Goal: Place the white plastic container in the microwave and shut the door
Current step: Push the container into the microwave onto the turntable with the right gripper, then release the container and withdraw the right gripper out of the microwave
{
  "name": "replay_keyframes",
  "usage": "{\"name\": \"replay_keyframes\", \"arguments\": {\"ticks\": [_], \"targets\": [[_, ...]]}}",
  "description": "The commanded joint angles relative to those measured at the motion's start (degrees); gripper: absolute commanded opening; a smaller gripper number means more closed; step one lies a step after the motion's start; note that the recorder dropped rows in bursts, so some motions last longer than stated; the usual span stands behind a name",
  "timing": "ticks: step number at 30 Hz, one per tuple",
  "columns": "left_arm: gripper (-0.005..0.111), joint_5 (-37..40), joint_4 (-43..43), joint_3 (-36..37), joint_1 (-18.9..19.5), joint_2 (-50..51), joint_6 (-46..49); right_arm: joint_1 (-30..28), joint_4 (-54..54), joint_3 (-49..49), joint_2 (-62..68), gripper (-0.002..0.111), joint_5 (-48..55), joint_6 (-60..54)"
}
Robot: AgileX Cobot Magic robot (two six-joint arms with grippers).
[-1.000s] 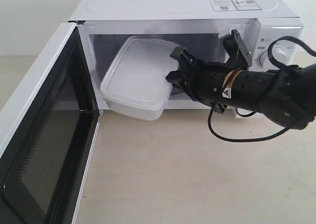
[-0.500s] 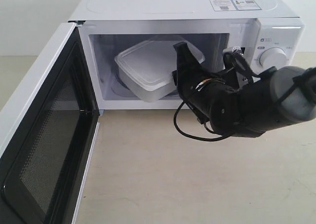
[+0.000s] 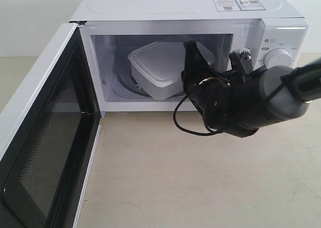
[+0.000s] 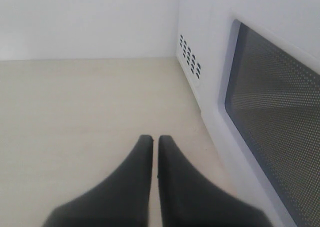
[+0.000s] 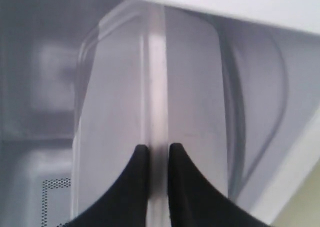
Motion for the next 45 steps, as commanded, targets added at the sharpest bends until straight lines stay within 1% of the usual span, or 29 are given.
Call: {"name": "replay_keyframes", "arguments": {"ticks": [1, 9, 15, 24, 25, 27, 29, 30, 31, 33, 34, 37, 38, 41, 42, 45], "targets": [[0.004, -0.04, -0.45, 0.20, 0.10, -0.23, -0.53, -0.14, 0.18, -4.70, 1.38, 0.000, 0.26, -5.50], [0.004, -0.04, -0.45, 0.20, 0.10, -0.23, -0.53, -0.14, -0.08, -6.47, 1.48, 0.000, 3.59, -10.31], [0.004, -0.04, -0.45, 0.20, 0.10, -0.23, -0.53, -0.14, -1.47, -6.47, 1.48, 0.000, 3.47, -15.91], [0.004, -0.04, -0.45, 0.20, 0.10, -0.23, -0.53, -0.14, -2.28, -6.47, 1.48, 0.001, 3.31, -16.60], [0.004, -0.04, -0.45, 0.20, 0.10, -0.23, -0.53, -0.14, -2.28, -6.47, 1.48, 0.004, 3.31, -16.60], [0.004, -0.04, -0.45, 0.20, 0.10, -0.23, -0.53, -0.14, -2.28, -6.47, 1.48, 0.016, 3.31, -16.60], [0.004, -0.04, -0.45, 0.20, 0.10, -0.23, -0.53, -0.14, -2.28, -6.47, 1.48, 0.032, 3.31, -16.32], [0.004, -0.04, -0.45, 0.20, 0.10, -0.23, -0.53, -0.14, -2.28, -6.47, 1.48, 0.044, 3.31, -16.19], [0.004, -0.04, -0.45, 0.20, 0.10, -0.23, -0.53, -0.14, -2.28, -6.47, 1.48, 0.051, 3.31, -16.19], [0.004, -0.04, -0.45, 0.20, 0.10, -0.23, -0.53, -0.14, -2.01, -6.47, 1.48, 0.062, 3.31, -16.19], [0.004, -0.04, -0.45, 0.20, 0.10, -0.23, -0.53, -0.14, -1.88, -6.47, 1.48, 0.063, 3.18, -16.19], [0.004, -0.04, -0.45, 0.20, 0.10, -0.23, -0.53, -0.14, -1.88, -6.36, 0.90, 0.063, 2.94, -16.19], [0.004, -0.04, -0.45, 0.20, 0.10, -0.23, -0.53, -0.14, -1.88, -6.26, 0.50, 0.061, 3.07, -16.19], [0.004, -0.04, -0.45, 0.20, 0.10, -0.23, -0.53, -0.14, -1.88, -5.90, -1.90, 0.047, 5.25, -16.86], [0.004, -0.04, -0.45, 0.20, 0.10, -0.23, -0.53, -0.14, -1.88, -5.43, -3.01, 0.040, 6.01, -18.22], [0.004, -0.04, -0.45, 0.20, 0.10, -0.23, -0.53, -0.14, -2.11, -3.76, -6.42, 0.025, 6.45, -25.00]]}}
